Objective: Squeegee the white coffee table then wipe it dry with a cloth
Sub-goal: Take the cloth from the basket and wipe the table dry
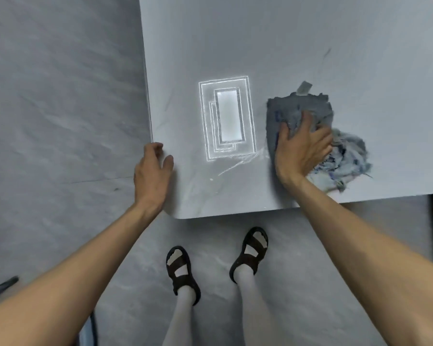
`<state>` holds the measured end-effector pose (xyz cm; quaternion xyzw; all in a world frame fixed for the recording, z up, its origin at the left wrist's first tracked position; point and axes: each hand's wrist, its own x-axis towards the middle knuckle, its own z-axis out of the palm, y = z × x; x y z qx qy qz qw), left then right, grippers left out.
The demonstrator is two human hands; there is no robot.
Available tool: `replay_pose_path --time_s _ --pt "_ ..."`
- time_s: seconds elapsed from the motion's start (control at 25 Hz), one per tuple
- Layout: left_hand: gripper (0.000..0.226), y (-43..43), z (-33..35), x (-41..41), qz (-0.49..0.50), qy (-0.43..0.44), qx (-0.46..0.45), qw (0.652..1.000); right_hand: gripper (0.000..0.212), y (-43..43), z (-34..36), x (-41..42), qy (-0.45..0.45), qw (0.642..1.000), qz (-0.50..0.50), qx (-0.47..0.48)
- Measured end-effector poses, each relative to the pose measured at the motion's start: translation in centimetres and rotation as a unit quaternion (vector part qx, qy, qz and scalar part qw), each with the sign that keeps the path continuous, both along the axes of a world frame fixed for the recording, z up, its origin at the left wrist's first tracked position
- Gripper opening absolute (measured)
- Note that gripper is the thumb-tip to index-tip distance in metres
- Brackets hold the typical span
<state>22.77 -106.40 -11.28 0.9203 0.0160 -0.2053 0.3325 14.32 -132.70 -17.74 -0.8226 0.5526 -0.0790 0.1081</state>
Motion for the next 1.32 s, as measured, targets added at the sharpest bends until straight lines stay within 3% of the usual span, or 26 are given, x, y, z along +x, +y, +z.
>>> replay_pose_path --time_s 0.12,0.36,0.6,0.72,0.8,0.88,1.12,1.24,1.32 --pt "0.045 3.7 0.0 0.4 0.005 0.015 0.002 1.0 0.052 8.2 0.2 2.3 -0.01 0.981 0.195 0.009" --pt "0.055 7.9 -0.1 0.2 -0.062 0.043 0.015 0.997 0.052 15.8 0.5 1.3 0.02 0.888 0.459 0.004" --pt "0.053 6.2 0.1 -2.2 -0.213 -0.032 0.052 0.975 0.056 15.0 0.6 -1.5 0.027 0.74 0.672 -0.015" --pt "0.058 3.4 0.4 -4.2 -0.249 -0.029 0.057 0.966 0.053 11.2 1.0 -2.7 0.032 0.652 0.758 -0.005" --pt "0.06 1.3 0.4 -5.6 -0.278 -0.014 0.077 0.957 0.052 7.0 0.9 -4.4 0.044 0.621 0.783 -0.006" --pt "0.061 -1.2 0.2 -7.0 -0.31 -0.004 0.104 0.945 0.054 1.8 0.5 -6.7 0.059 0.645 0.762 -0.011" --pt "0.073 -10.8 -0.4 -9.2 -0.32 -0.021 0.149 0.935 0.057 -14.8 0.9 -14.9 0.099 0.847 0.519 -0.053" --pt "0.072 -14.8 -1.1 -9.8 -0.327 0.015 0.198 0.924 0.05 -20.1 0.9 -18.4 0.091 0.955 0.274 -0.076" --pt "0.072 -16.4 -1.4 -10.0 -0.286 0.063 0.209 0.933 0.047 -20.1 0.6 -18.3 0.088 0.993 0.041 -0.073"
